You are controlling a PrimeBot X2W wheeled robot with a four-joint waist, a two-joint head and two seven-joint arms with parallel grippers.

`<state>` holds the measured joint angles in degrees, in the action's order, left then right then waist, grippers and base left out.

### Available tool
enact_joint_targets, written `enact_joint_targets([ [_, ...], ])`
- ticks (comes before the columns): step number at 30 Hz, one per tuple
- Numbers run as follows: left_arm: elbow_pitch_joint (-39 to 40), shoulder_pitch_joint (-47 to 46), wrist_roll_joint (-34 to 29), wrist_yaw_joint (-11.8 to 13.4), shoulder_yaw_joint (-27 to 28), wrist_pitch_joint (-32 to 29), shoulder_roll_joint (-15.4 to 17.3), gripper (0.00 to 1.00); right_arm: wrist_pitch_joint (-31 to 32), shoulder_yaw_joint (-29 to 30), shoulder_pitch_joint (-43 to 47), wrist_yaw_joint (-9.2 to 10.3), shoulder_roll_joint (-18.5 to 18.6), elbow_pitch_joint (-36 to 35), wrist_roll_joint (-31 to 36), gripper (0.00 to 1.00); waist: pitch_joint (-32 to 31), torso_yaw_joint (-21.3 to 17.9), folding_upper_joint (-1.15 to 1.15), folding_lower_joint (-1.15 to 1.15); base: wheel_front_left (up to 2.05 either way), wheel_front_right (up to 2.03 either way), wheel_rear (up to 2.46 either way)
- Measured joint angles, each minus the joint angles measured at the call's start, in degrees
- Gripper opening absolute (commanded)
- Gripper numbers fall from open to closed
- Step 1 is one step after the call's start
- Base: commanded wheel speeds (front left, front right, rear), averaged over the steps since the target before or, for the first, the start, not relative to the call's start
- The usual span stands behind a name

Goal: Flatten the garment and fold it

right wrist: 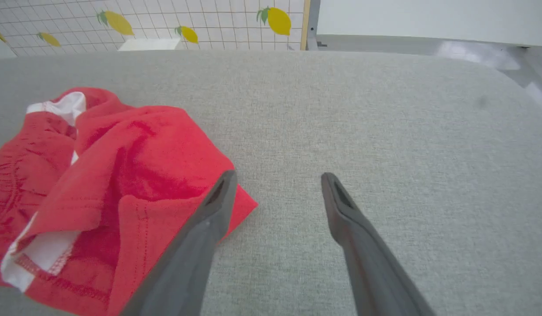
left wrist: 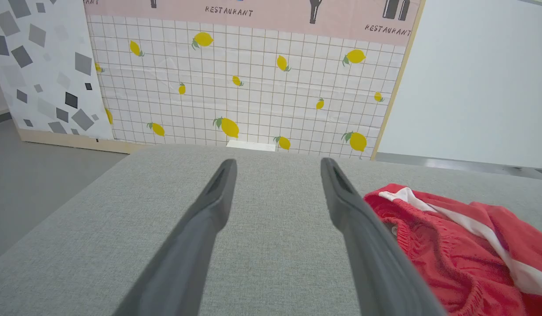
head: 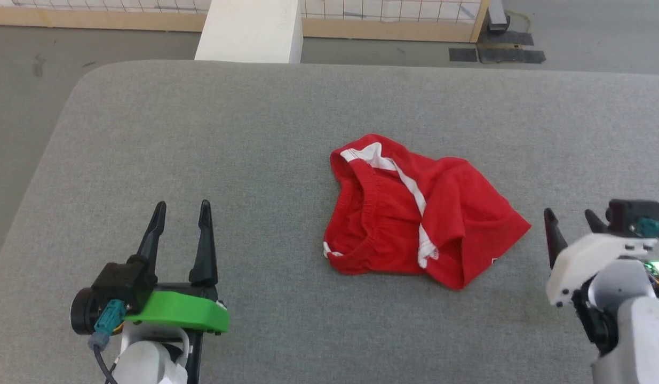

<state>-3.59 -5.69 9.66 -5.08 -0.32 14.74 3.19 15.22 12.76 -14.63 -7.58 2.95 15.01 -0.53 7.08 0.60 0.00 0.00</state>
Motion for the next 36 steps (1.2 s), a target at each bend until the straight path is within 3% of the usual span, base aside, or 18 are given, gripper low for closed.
enact_joint_targets([
  [5, 0.43, 0.01, -0.03, -0.19, 0.22, 0.0, -0.04, 1.0, -2.11, -9.13, 5.91, 0.0, 0.14, -8.28, -1.75, 1.0, 0.11, -0.36, 0.0, 0.0, 0.0, 0.0, 0.0],
  [9, 0.69, -0.04, -0.1, -0.25, 0.27, 0.0, -0.05, 1.0, 0.85, -17.23, 9.27, 0.0, -0.12, -11.0, -6.71, 1.0, 0.84, -0.4, 0.0, 0.0, 0.0, 0.0, 0.0],
  [14, 0.73, -0.47, -0.1, -0.37, -0.31, 0.0, -0.08, 1.0, 4.86, -22.61, 10.21, 0.0, -0.13, -9.75, -11.04, 1.0, 1.86, 0.31, 0.0, 0.0, 0.0, 0.0, 0.0],
  [23, 1.05, -1.53, -0.11, -0.4, -0.63, 0.0, -0.1, 1.0, 2.85, -25.01, 3.19, 0.0, -0.11, -2.52, -13.02, 0.99, 4.17, 2.5, 0.0, 0.0, 0.0, 0.0, 0.0],
  [24, 1.04, -1.54, -0.11, -0.4, -0.63, 0.0, -0.1, 1.0, 2.37, -25.02, 2.52, 0.0, -0.12, -1.97, -13.16, 0.47, 4.33, 2.67, 0.0, 0.0, 0.0, 0.0, 0.0],
  [25, 1.05, -1.55, -0.11, -0.4, -0.62, 0.0, -0.1, 1.0, 2.02, -25.13, 1.77, 0.01, -0.1, -1.3, -13.17, 0.36, 4.51, 2.85, 0.0, 0.0, 0.0, 0.0, 0.0],
  [26, 1.03, -1.55, -0.11, -0.4, -0.59, 0.0, -0.1, 1.0, 1.61, -25.16, 1.21, 0.01, -0.1, -0.71, -13.19, 0.05, 4.65, 3.0, 0.0, 0.0, 0.0, 0.0, 0.0],
  [27, 1.02, -1.57, -0.11, -0.4, -0.59, 0.0, -0.1, 1.0, 1.19, -25.18, 0.88, 0.0, -0.1, -0.4, -13.17, 0.0, 4.72, 3.08, 0.0, 0.0, 0.0, 0.0, 0.0],
  [32, 0.71, -1.55, -0.09, -0.32, -0.6, 0.0, -0.1, 1.0, -0.04, -23.1, 0.68, 0.0, -0.12, -0.48, -12.87, 0.0, 4.06, 2.81, 0.0, 0.0, 0.0, 0.0, 0.0],
  [36, 0.4, -1.46, -0.09, -0.16, -0.73, 0.0, -0.11, 1.0, -0.35, -15.58, 3.63, 0.0, -0.2, -4.86, -11.48, 0.0, 3.04, 2.09, 0.0, 0.0, 0.0, 0.0, 0.0],
])
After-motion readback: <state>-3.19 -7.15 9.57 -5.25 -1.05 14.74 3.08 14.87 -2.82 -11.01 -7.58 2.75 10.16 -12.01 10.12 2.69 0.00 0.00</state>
